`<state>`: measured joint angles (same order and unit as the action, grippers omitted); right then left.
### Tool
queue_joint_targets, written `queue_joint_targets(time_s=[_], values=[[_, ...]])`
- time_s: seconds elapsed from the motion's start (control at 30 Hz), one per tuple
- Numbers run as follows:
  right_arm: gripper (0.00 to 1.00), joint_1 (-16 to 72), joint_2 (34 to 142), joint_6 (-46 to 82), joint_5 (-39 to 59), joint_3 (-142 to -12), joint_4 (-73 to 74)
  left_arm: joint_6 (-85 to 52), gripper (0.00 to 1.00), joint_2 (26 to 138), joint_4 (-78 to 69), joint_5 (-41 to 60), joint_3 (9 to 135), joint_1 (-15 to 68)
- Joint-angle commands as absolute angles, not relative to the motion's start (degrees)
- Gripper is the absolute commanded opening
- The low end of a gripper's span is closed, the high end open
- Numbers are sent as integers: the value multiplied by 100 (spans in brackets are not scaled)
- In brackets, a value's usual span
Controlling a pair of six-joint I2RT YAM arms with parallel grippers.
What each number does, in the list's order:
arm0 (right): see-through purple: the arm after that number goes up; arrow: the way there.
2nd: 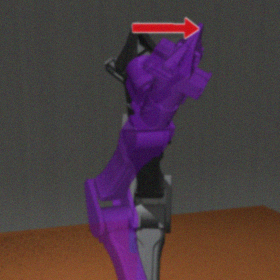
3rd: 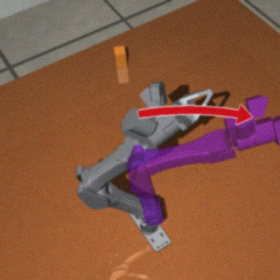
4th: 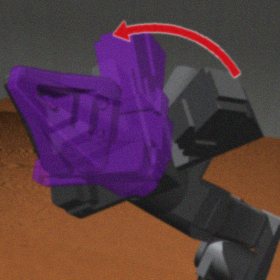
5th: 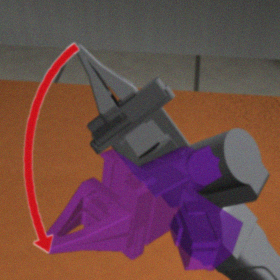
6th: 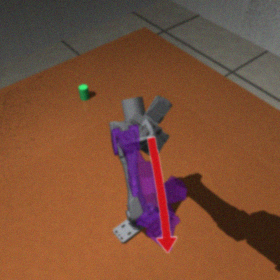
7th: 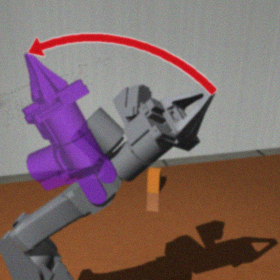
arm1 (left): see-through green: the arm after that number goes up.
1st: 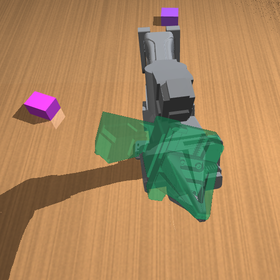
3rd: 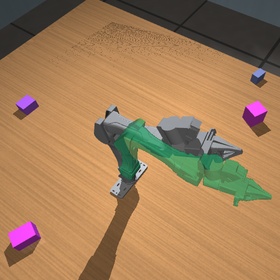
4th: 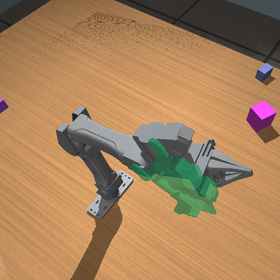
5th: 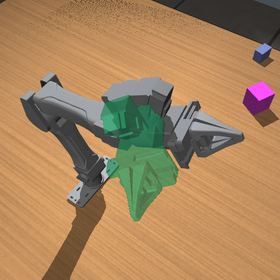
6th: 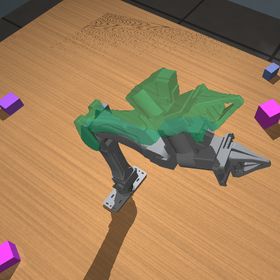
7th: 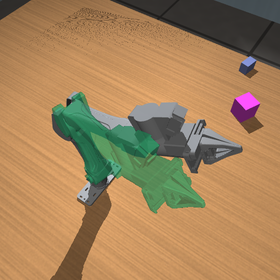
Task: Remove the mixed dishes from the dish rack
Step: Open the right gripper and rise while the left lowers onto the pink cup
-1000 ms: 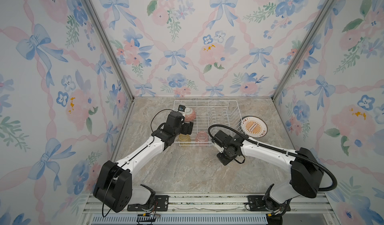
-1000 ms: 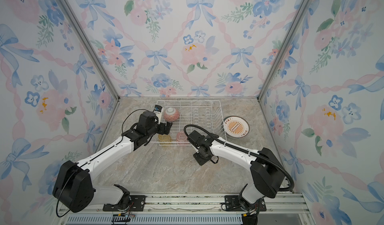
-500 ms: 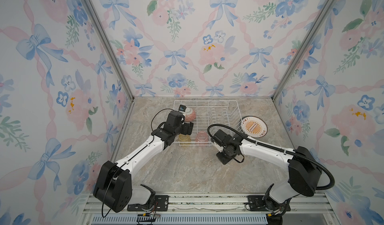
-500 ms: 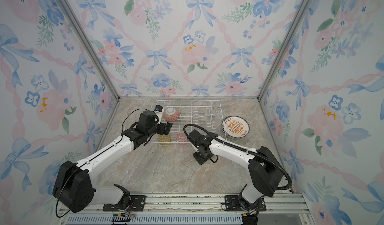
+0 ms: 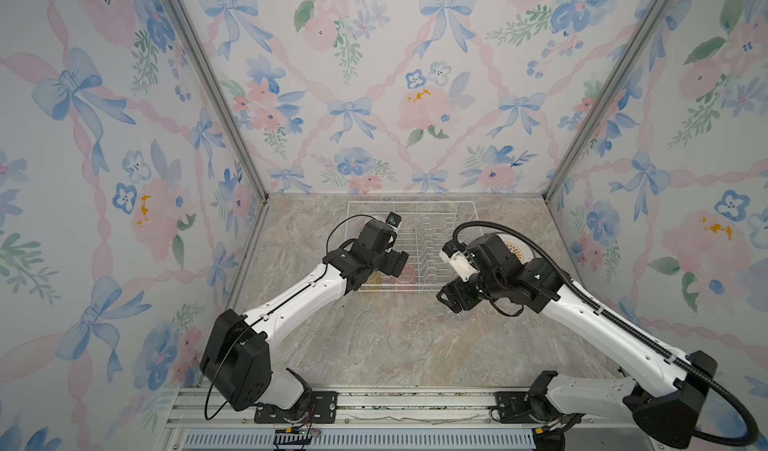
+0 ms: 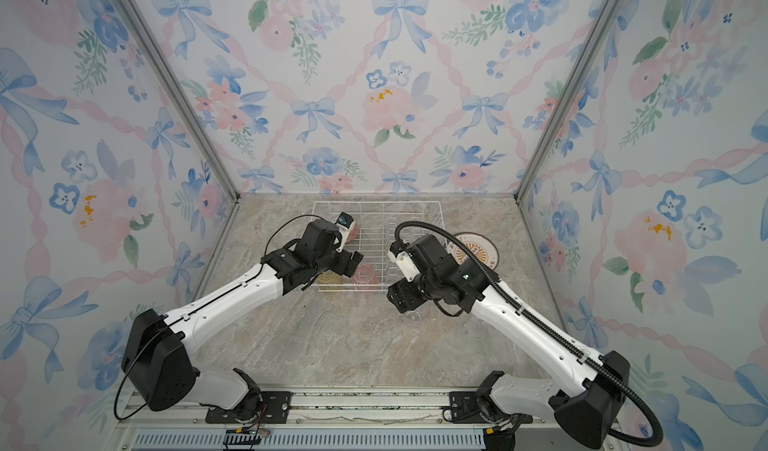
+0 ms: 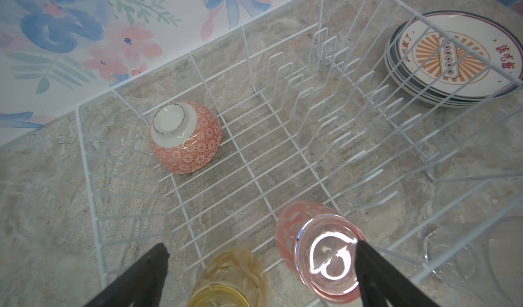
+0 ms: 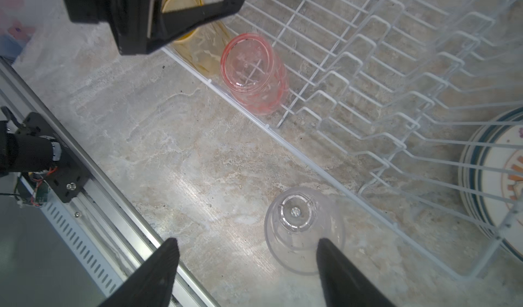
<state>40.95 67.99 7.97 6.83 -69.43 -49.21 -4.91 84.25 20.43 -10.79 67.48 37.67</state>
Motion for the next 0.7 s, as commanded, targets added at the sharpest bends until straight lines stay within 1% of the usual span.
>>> queue_joint_targets(time_s=[0.0,0.2,0.47,0.67], values=[[80,3665,6500,856,1136,-6907,-4889,-437,98,8726,2752,-883,7067,3853],[80,3238,6203,932,1169,-6683,-4766,-604,98,9063,3193,-657,7294,4028],[80,3104,6098,968,1224,-6505,-4545,-762,98,9232,3219,-360,7382,4218],[80,3024,6050,973,1268,-6435,-4504,-844,98,9497,3225,-398,7416,4251]])
